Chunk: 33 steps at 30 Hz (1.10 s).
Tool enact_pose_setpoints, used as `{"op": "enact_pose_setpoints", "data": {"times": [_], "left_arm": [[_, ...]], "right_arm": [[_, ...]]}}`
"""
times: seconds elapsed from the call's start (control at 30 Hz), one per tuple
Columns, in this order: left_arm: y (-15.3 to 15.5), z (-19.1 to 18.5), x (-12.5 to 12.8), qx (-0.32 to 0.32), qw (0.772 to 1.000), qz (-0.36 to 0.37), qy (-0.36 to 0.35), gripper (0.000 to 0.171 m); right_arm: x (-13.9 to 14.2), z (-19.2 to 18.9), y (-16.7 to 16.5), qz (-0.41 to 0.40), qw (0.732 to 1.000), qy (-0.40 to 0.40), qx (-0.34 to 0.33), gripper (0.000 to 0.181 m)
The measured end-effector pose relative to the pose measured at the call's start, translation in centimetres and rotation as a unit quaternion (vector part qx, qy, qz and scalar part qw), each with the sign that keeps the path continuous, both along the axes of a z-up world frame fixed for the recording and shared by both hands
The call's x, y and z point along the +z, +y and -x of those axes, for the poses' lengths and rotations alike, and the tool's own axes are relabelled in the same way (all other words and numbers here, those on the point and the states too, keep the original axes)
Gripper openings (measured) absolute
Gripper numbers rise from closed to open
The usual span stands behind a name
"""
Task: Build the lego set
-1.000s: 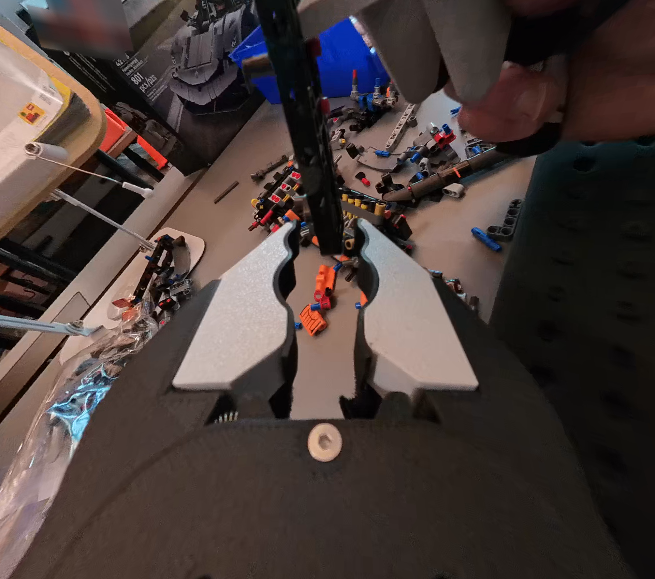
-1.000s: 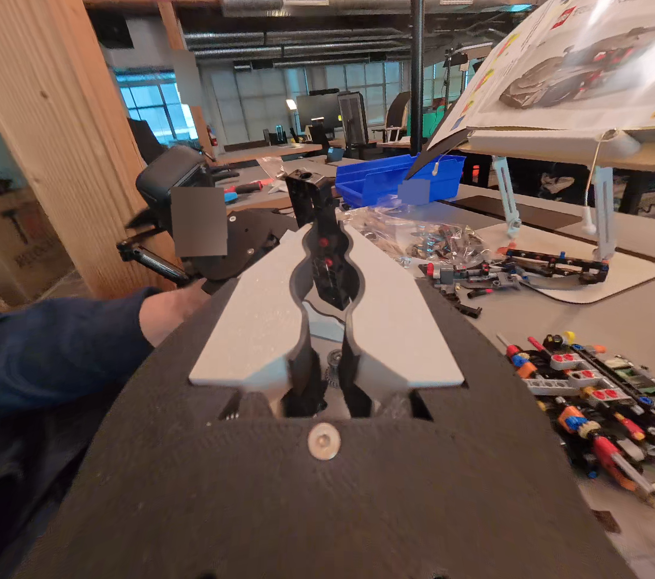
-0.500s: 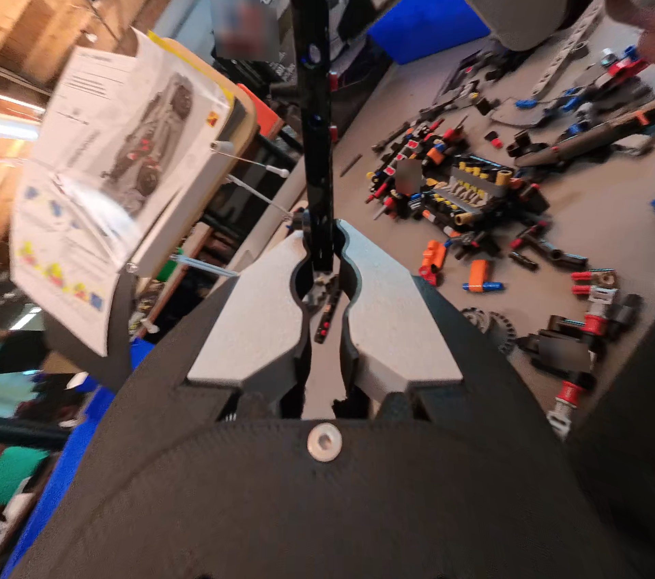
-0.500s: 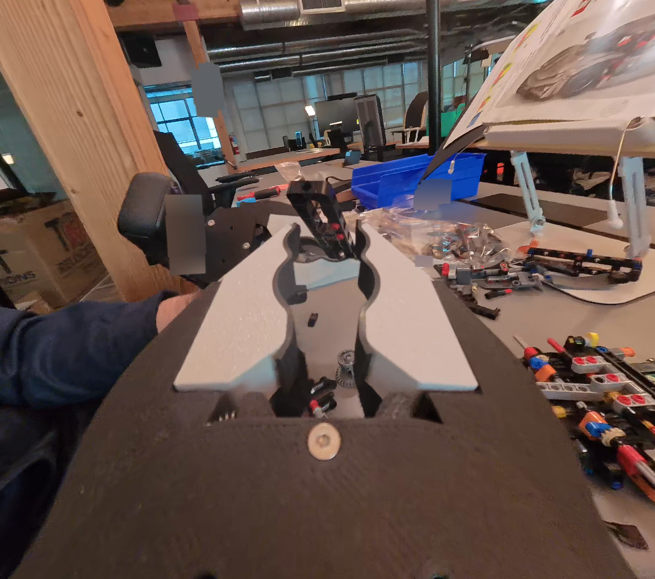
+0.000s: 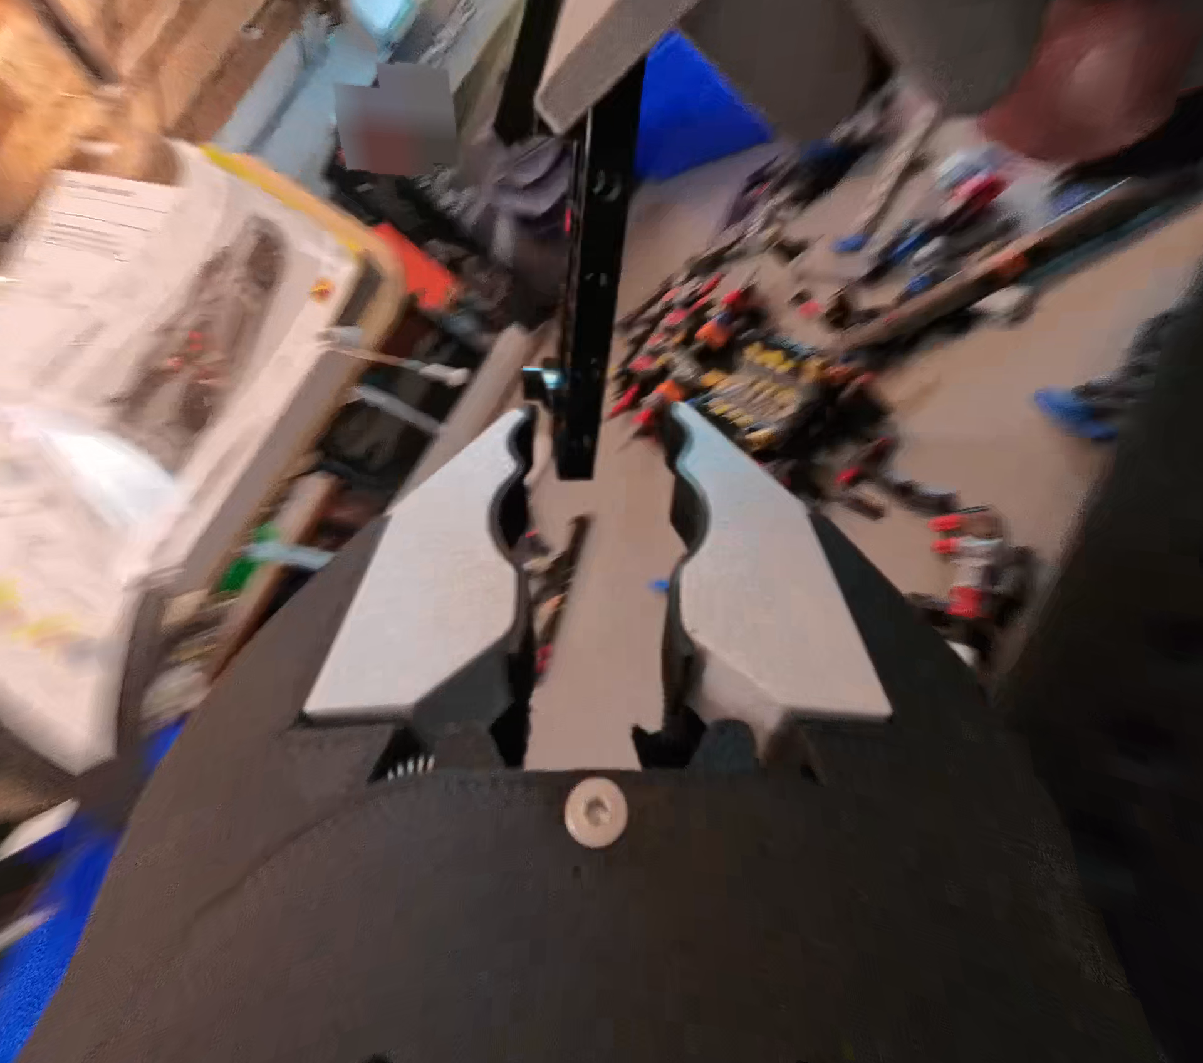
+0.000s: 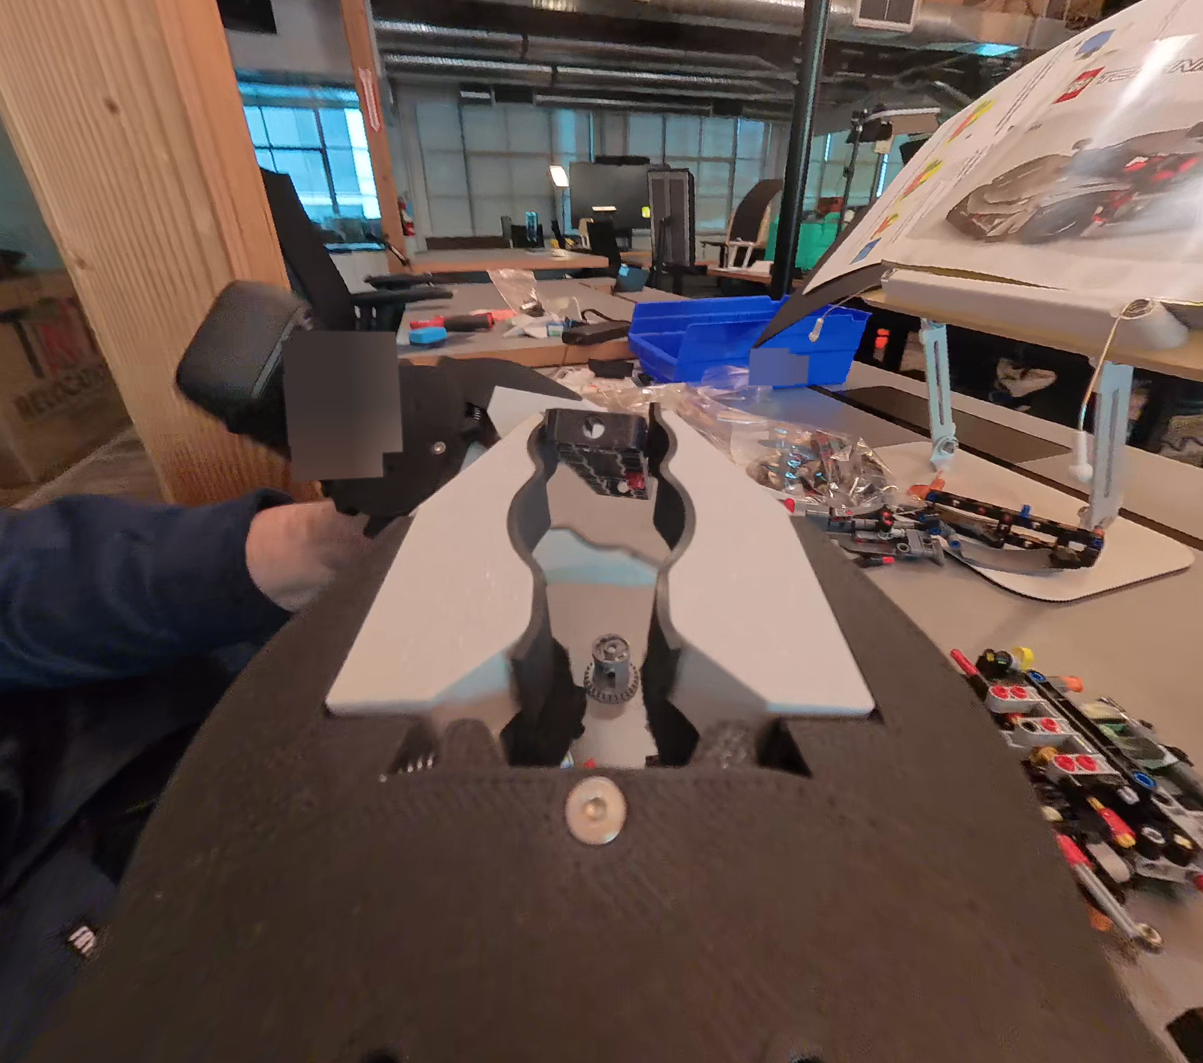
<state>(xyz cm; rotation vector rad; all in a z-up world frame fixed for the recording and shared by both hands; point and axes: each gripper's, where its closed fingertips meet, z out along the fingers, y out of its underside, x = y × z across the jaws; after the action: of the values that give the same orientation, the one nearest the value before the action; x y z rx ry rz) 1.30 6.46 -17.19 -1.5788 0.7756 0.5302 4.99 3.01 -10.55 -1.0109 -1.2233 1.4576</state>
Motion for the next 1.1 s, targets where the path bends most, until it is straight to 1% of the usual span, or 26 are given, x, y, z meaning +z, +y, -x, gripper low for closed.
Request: {"op": "enact_pose_setpoints", "data": {"times": [0.03, 0.07, 0.1, 0.13, 0.17, 0.23, 0.27, 0.33, 0.37, 0.43, 0.47, 0.5, 0.53, 0.57, 0.6, 0.67, 0.73, 0.87, 0.93, 1.0, 1.03, 1.1], "left_arm": [[-0.3, -1.4, -0.4, -0.057, 0.997, 0.025, -0.056, 0.047], [-0.7, -2.3, -0.4, -0.099, 0.988, 0.045, -0.107, 0.049], [-1.1, -2.8, 0.0, -0.128, 0.979, 0.055, -0.148, 0.055], [-1.7, -3.5, 0.5, -0.168, 0.964, 0.063, -0.195, 0.056], [-2.1, -3.8, 1.1, -0.196, 0.948, 0.072, -0.242, 0.057], [-2.7, -4.0, 2.0, -0.233, 0.917, 0.087, -0.313, 0.06], [-3.1, -4.2, 2.5, -0.256, 0.9, 0.095, -0.339, 0.056], [-4.2, -5.0, 3.0, -0.303, 0.871, 0.112, -0.371, 0.033], [-4.3, -5.0, 3.1, -0.307, 0.868, 0.111, -0.373, 0.031], [-4.3, -4.7, 3.4, -0.303, 0.874, 0.095, -0.368, 0.03], [-4.2, -4.4, 3.5, -0.294, 0.88, 0.085, -0.362, 0.029], [-3.9, -3.9, 3.7, -0.275, 0.893, 0.068, -0.351, 0.028], [-3.5, -3.0, 3.7, -0.241, 0.912, 0.048, -0.328, 0.026], [-2.9, -2.0, 3.2, -0.194, 0.935, 0.035, -0.295, 0.013], [-2.4, -0.9, 3.0, -0.15, 0.953, 0.02, -0.263, 0.011], [-2.0, -0.3, 3.1, -0.107, 0.972, -0.008, -0.208, 0.01], [-1.7, 0.0, 2.8, -0.073, 0.983, -0.018, -0.165, 0.011], [-1.0, 0.7, 2.2, -0.001, 0.997, -0.034, -0.064, 0.009], [-0.7, 0.5, 1.7, 0.014, 0.999, -0.034, -0.016, 0.009], [-0.4, 0.6, 1.5, 0.04, 0.998, -0.035, 0.026, 0.009], [-0.4, 0.4, 1.4, 0.04, 0.998, -0.038, 0.037, 0.009], [-0.4, 0.4, 1.6, 0.049, 0.996, -0.046, 0.053, 0.009]], "right_arm": [[0.1, -0.2, 0.1, 0.008, 1.0, 0.004, 0.008, 0.026], [0.3, -0.4, 0.1, 0.014, 1.0, 0.009, 0.016, 0.026], [0.4, -0.6, -0.1, 0.019, 0.999, 0.015, 0.028, 0.026], [0.6, -0.7, -0.4, 0.022, 0.999, 0.019, 0.042, 0.025], [0.7, -0.8, -0.7, 0.026, 0.998, 0.024, 0.056, 0.025], [1.1, -1.1, -1.4, 0.031, 0.995, 0.038, 0.085, 0.025], [1.3, -1.2, -1.8, 0.029, 0.994, 0.044, 0.097, 0.025], [1.3, -1.3, -2.3, 0.022, 0.993, 0.045, 0.107, 0.025], [1.3, -1.3, -2.4, 0.024, 0.993, 0.046, 0.108, 0.025], [1.1, -1.1, -1.9, 0.033, 0.994, 0.037, 0.098, 0.025], [0.9, -0.9, -1.3, 0.035, 0.996, 0.03, 0.08, 0.025], [0.8, -0.7, -0.5, 0.034, 0.998, 0.025, 0.048, 0.026], [0.7, -0.6, 0.4, 0.024, 0.999, 0.02, 0.01, 0.034], [0.7, -0.7, 0.9, 0.001, 1.0, 0.02, -0.022, 0.033], [0.9, -0.9, 1.2, -0.028, 0.998, 0.023, -0.055, 0.031], [0.6, -0.8, 1.6, -0.091, 0.99, 0.005, -0.11, 0.033], [0.7, -0.9, 1.3, -0.129, 0.983, 0.005, -0.134, 0.036], [1.7, -1.7, 1.1, -0.179, 0.967, 0.027, -0.181, 0.024], [1.8, -1.7, 0.9, -0.201, 0.96, 0.027, -0.191, 0.028], [1.3, -1.1, 0.1, -0.245, 0.951, 0.011, -0.19, 0.031], [0.6, -0.5, -0.4, -0.267, 0.946, -0.005, -0.183, 0.031], [-1.6, 0.8, -0.3, -0.298, 0.935, -0.063, -0.18, 0.029]]}}
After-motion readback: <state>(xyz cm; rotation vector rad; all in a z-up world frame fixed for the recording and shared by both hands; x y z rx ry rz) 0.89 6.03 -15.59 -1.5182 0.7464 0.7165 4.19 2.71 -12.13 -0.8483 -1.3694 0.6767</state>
